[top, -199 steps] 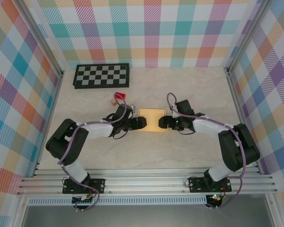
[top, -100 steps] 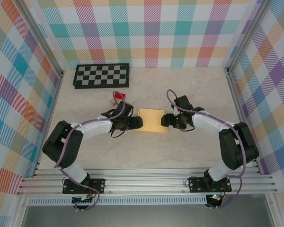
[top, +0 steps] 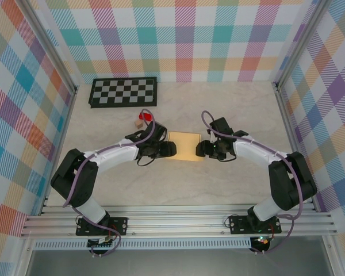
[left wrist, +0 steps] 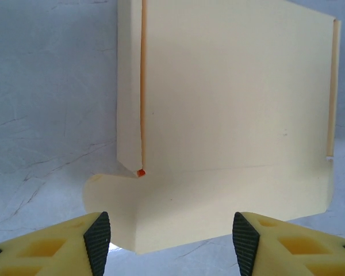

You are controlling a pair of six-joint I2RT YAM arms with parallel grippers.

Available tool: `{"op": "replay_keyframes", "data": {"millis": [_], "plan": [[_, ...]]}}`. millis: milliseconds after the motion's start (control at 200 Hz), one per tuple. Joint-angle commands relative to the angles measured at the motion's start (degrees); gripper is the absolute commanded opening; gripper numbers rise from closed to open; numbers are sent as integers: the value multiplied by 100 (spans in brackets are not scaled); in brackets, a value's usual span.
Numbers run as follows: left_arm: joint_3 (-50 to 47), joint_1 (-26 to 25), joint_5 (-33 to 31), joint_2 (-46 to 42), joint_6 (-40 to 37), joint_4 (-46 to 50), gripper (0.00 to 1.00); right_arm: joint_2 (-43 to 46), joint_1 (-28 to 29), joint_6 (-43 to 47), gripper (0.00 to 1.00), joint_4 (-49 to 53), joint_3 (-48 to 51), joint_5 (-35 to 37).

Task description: Fold the paper box

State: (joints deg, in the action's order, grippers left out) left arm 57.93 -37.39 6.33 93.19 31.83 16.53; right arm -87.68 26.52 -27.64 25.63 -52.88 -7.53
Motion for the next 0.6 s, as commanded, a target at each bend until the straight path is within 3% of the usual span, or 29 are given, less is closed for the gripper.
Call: {"op": "replay_keyframes", "data": {"millis": [0, 85, 195, 280, 425, 600], "plan": [[55, -32, -156, -66, -375, 410, 58, 74, 36, 292, 64, -249, -20, -254], [-77, -45, -451, -414, -1032, 497, 55, 362, 202, 1317, 62, -513, 84, -352], [-505, -239, -1025, -940, -1884, 186, 56, 612, 702, 2801, 61, -586, 112, 140], [-989, -438, -1586, -1384, -2271, -292, 57, 796, 1388, 4318, 61, -1218, 520, 735], [-1637, -404, -2053, -2258, -2002, -669, 57, 830, 1981, 6013, 61, -2792, 1317, 1745], [-2438, -383, -2992, -3479, -876, -668, 57, 246, 2396, 7584, 55, -4568, 1812, 2897]]}}
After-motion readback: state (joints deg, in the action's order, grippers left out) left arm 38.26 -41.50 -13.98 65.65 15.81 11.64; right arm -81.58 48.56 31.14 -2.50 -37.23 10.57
